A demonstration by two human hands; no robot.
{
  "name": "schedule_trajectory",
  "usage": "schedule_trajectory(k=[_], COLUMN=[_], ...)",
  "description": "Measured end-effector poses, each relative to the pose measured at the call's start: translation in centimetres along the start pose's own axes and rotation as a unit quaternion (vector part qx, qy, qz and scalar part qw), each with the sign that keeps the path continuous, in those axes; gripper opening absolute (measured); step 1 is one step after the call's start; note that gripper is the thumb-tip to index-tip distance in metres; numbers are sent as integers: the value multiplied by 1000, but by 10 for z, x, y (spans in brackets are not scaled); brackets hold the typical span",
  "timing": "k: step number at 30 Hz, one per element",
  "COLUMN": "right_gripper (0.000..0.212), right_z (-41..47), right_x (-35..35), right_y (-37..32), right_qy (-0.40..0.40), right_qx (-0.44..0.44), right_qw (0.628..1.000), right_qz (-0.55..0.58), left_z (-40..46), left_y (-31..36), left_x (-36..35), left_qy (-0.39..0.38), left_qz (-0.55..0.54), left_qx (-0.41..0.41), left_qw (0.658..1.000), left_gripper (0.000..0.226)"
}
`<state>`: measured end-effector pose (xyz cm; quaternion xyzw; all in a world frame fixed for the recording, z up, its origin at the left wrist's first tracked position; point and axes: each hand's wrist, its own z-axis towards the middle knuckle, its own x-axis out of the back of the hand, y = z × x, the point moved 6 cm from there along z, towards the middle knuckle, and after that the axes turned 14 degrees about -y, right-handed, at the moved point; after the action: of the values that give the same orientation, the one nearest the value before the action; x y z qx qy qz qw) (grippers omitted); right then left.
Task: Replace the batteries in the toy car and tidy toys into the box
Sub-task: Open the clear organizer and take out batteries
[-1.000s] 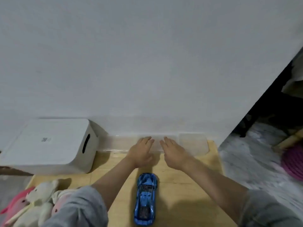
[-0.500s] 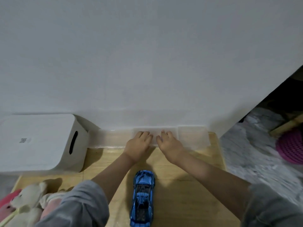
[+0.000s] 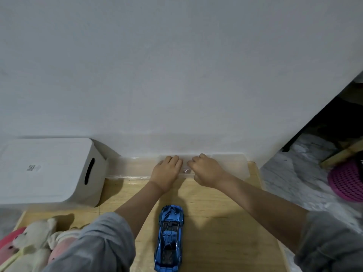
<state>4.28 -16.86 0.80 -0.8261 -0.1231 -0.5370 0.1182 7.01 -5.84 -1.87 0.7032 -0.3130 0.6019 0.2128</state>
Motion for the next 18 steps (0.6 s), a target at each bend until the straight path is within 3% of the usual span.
schedule_trajectory(k=[3, 7, 11, 18], right_gripper=[33, 38, 22, 41], right_z=[-2, -11, -16, -15], right_x=[11, 25, 45, 43], right_y=[8, 18, 29, 30], right_qy=[16, 101, 180, 233], right_qx=[7, 19, -6, -54], right_qw=[1000, 994, 984, 971], right_qz=[17, 40, 17, 11], left_z=[5, -3, -19, -25], left_y=[-4, -8, -11, -34], left_x=[3, 4, 4, 13], left_qy=[1, -5, 22, 23], left_qz=[-1, 30, 44, 79], left_qx=[18, 51, 33, 8], left_qw=[1000, 998, 998, 997], left_gripper=[86, 121, 117, 113])
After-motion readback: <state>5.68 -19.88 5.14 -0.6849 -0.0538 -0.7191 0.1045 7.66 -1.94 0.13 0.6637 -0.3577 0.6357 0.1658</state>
